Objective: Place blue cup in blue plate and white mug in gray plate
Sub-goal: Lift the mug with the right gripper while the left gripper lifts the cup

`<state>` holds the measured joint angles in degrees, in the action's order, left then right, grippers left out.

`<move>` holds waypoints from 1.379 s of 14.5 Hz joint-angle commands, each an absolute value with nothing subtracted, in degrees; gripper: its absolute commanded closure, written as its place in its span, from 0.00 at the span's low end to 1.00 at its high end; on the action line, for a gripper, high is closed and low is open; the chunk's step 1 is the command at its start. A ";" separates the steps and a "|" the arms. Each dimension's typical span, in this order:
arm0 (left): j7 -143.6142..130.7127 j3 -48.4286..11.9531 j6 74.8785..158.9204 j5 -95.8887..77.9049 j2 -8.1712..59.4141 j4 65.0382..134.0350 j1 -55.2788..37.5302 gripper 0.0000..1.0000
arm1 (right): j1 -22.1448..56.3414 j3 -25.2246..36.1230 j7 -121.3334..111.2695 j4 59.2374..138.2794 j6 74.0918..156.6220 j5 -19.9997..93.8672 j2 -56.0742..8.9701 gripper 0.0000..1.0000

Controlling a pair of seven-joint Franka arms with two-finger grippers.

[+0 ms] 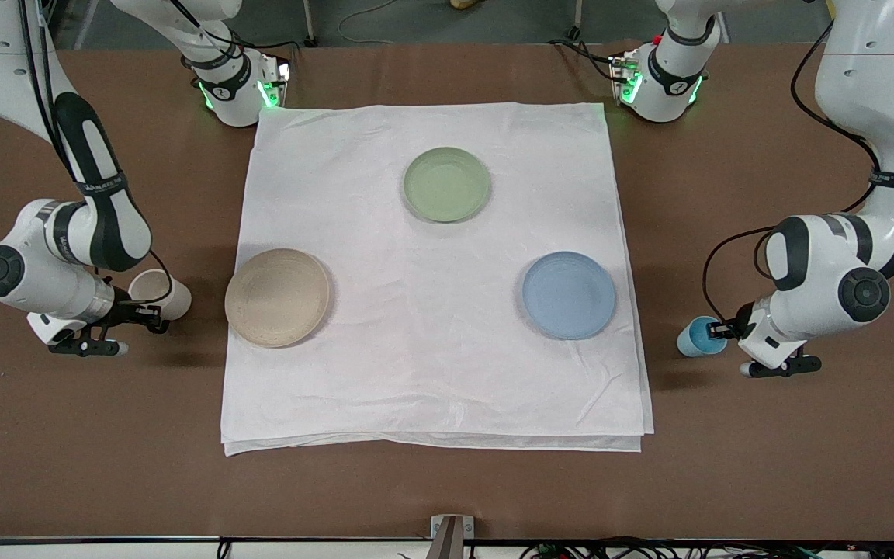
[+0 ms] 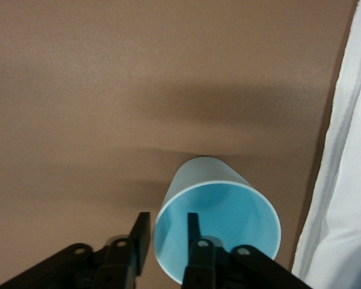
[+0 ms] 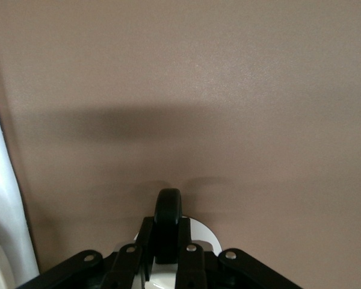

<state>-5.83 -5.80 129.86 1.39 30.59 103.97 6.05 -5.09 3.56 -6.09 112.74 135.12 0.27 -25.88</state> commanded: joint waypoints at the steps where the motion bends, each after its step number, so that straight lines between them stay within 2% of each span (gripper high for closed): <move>1: -6.86 -6.15 130.43 1.58 30.85 103.45 5.71 1.00 | -4.58 2.38 -3.10 111.72 128.10 2.80 -22.78 1.00; 3: -7.55 -7.55 127.64 1.58 27.88 104.06 5.19 1.00 | -0.99 1.23 2.79 111.44 122.09 9.64 -18.92 1.00; 7: -15.53 -14.83 117.88 1.67 21.37 103.71 4.92 1.00 | 8.07 1.23 16.76 114.60 125.40 10.99 -16.35 1.00; 10: -27.65 -21.60 117.94 2.63 21.44 105.72 3.96 1.00 | 14.13 1.23 23.72 118.38 133.57 10.90 -16.79 1.00; 13: -35.57 -21.80 121.62 2.55 23.28 106.96 -1.39 1.00 | 14.77 1.41 23.82 118.39 134.91 9.59 -17.84 0.99; 14: -37.86 -21.71 123.03 2.64 24.25 107.14 -2.45 1.00 | 14.77 1.41 23.82 118.30 134.91 8.36 -18.10 0.88; 15: -39.01 -21.71 124.26 2.64 25.04 107.31 -3.07 1.00 | 14.59 1.32 23.82 118.30 134.91 7.48 -18.37 0.73; 16: -39.20 -21.62 125.50 2.64 25.92 107.49 -3.34 0.99 | 14.59 1.32 23.82 118.30 134.91 7.04 -18.80 0.71; 17: -39.29 -21.62 126.38 2.64 26.97 107.49 -3.34 0.97 | 14.59 1.41 23.82 118.30 134.91 6.51 -19.07 0.62; 18: -39.37 -21.62 127.00 2.64 27.77 107.49 -3.43 0.96 | 14.50 1.41 23.82 118.04 134.91 5.98 -19.07 0.59; 20: -39.29 -21.62 127.18 2.64 28.21 107.40 -3.34 0.83 | 14.24 1.58 23.73 116.81 133.95 5.89 -18.90 0.00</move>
<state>-38.54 -21.51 126.56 1.43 28.22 107.40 -3.65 14.79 1.65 23.33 117.55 134.41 7.15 -19.33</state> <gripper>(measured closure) 0.965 0.568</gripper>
